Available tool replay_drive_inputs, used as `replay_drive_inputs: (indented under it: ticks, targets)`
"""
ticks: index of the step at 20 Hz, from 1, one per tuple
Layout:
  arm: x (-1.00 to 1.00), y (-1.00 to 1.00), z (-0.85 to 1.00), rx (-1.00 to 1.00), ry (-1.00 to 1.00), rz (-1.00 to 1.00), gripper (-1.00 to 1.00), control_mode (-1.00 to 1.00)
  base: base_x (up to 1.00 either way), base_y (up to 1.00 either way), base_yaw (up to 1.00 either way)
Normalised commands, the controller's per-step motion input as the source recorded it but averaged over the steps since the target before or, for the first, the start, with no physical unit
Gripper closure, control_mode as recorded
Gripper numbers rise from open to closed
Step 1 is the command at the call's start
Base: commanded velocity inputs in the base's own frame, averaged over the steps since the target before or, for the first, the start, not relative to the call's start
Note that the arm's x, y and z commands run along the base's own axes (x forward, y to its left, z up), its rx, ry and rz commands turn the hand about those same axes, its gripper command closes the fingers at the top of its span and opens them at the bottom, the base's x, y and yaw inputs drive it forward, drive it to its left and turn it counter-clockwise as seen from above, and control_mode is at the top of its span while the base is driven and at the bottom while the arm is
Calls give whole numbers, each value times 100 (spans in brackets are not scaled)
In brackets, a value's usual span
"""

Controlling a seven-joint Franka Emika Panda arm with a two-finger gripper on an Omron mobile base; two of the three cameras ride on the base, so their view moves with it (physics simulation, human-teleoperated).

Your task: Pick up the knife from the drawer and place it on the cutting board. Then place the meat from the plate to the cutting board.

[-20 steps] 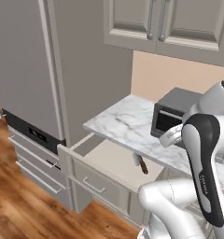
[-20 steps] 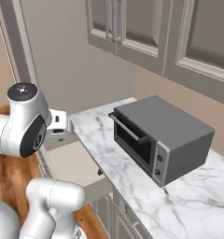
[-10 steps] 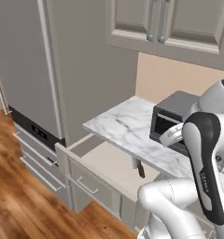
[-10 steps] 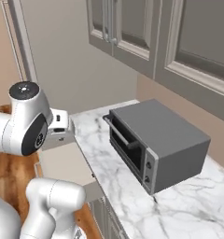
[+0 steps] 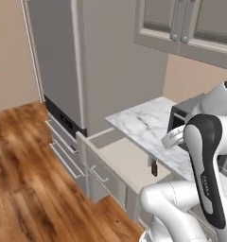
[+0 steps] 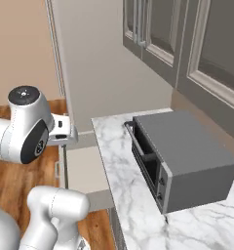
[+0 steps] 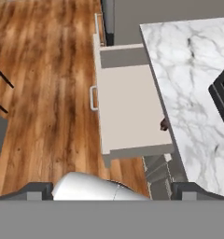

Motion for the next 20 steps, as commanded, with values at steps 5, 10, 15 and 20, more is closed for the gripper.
replay_drive_inputs:
  ticks: [5,10,15,20]
  targets:
    - [0,0,0,0,0,0,-100,100,0,-51,46]
    - [0,0,0,0,0,0,-100,100,16,-43,39]
    - [0,0,0,0,0,0,-100,100,43,-12,19]
    - [0,0,0,0,0,0,-100,100,27,2,3]
